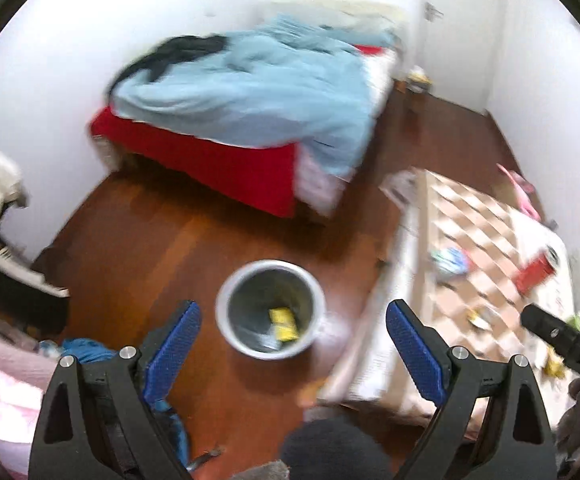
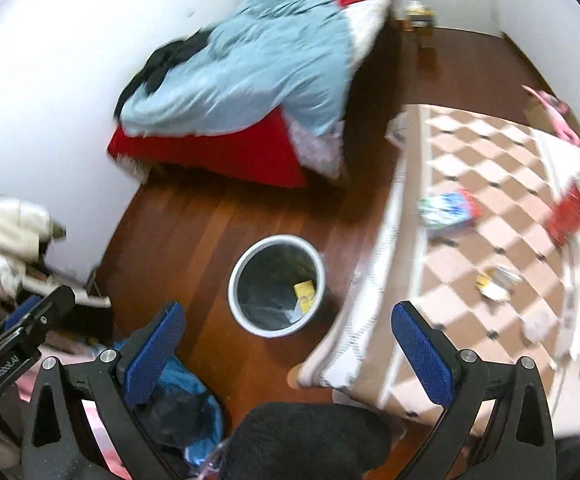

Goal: Collect trash
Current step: 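Move both tools back toward the table, then grasp the crumpled yellow wrapper with the left tool while the right tool grasps the pink-white box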

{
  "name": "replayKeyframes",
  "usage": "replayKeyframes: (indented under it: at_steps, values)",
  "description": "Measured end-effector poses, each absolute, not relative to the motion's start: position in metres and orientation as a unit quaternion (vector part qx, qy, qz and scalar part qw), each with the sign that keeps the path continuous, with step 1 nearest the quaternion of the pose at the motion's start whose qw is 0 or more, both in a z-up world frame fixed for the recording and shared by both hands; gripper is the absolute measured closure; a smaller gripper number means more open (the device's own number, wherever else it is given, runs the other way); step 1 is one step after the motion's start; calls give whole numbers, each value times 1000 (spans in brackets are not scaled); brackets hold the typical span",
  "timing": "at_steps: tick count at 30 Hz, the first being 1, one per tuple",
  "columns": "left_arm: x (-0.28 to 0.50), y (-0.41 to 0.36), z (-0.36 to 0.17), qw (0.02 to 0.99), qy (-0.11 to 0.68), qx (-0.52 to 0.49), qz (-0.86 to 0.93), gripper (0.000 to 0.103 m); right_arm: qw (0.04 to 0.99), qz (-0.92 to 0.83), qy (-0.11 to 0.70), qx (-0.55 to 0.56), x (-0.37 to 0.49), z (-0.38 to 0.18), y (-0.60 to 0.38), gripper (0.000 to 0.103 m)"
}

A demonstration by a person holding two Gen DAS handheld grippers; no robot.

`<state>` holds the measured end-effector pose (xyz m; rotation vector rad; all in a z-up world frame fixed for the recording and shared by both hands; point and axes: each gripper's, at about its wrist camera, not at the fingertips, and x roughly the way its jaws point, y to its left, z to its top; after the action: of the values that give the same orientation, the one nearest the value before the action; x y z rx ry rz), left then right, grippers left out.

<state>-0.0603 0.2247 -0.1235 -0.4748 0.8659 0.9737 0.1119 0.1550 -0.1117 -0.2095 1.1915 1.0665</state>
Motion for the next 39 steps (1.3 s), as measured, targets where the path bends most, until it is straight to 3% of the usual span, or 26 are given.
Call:
replayKeyframes:
  at_steps: [7,10,11,19,24,27,32,39]
  values:
    - [81,181,-208,776,487,-224,332,9,752,339,563,-49,225,-143,31,1]
    - [132,166,-245,770,519,-227,294,10,760,276,587,-50,270,-178,-11,23]
    - [145,160,-253,769,525,-226,285,10,759,261,595,-48,283,-189,-22,26]
    - [224,147,-316,758,574,-202,237,10,734,220,641,-46,341,-266,-44,28]
    - [245,149,-331,755,583,-190,232,23,725,222,651,-44,355,-289,-33,32]
    - [249,149,-334,754,587,-186,229,56,720,222,655,-50,358,-296,-24,40]
    - [248,144,-331,763,579,-174,229,57,714,222,660,-69,360,-310,-12,60]
    - [232,139,-300,785,549,-145,246,57,721,229,650,-77,355,-304,-12,66]
